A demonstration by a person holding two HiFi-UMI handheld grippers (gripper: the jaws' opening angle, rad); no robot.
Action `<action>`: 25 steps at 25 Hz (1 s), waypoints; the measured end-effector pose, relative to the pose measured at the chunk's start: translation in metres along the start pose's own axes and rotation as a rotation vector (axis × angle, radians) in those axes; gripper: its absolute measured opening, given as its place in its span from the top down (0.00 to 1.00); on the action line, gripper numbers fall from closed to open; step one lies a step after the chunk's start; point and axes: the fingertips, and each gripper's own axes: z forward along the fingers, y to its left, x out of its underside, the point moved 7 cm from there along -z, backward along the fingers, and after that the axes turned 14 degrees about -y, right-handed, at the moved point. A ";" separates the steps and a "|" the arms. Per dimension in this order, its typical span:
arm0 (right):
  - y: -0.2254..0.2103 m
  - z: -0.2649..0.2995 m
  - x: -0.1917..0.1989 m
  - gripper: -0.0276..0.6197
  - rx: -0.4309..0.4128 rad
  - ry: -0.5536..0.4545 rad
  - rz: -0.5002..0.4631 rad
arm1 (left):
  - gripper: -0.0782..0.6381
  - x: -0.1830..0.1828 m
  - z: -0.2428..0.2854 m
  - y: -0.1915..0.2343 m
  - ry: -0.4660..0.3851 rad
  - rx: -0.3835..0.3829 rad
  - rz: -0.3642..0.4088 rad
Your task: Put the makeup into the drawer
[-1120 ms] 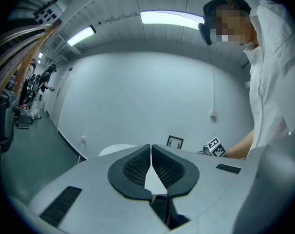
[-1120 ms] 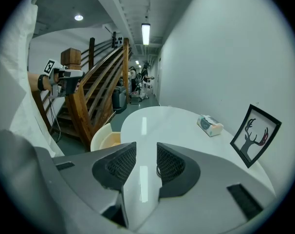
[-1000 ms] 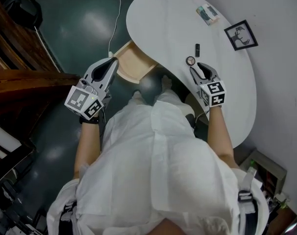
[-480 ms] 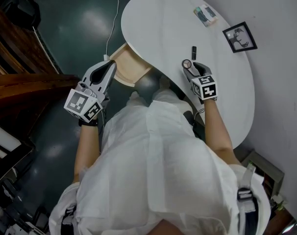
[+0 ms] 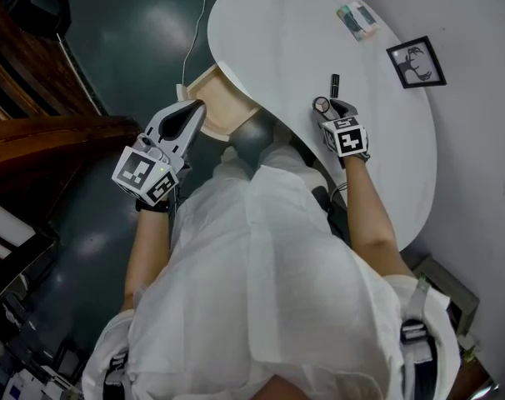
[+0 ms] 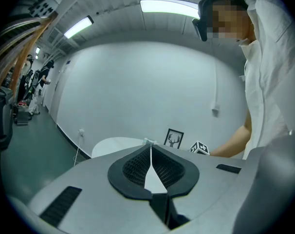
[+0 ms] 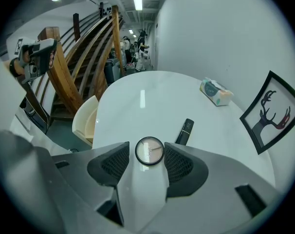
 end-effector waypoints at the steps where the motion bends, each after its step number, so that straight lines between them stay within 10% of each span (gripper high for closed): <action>1: 0.000 0.002 0.001 0.64 0.002 0.010 0.000 | 0.87 0.000 0.001 -0.001 0.001 0.000 -0.002; 25: -0.004 0.024 0.006 0.64 -0.041 0.148 -0.059 | 0.87 0.004 -0.006 0.004 -0.015 -0.022 -0.021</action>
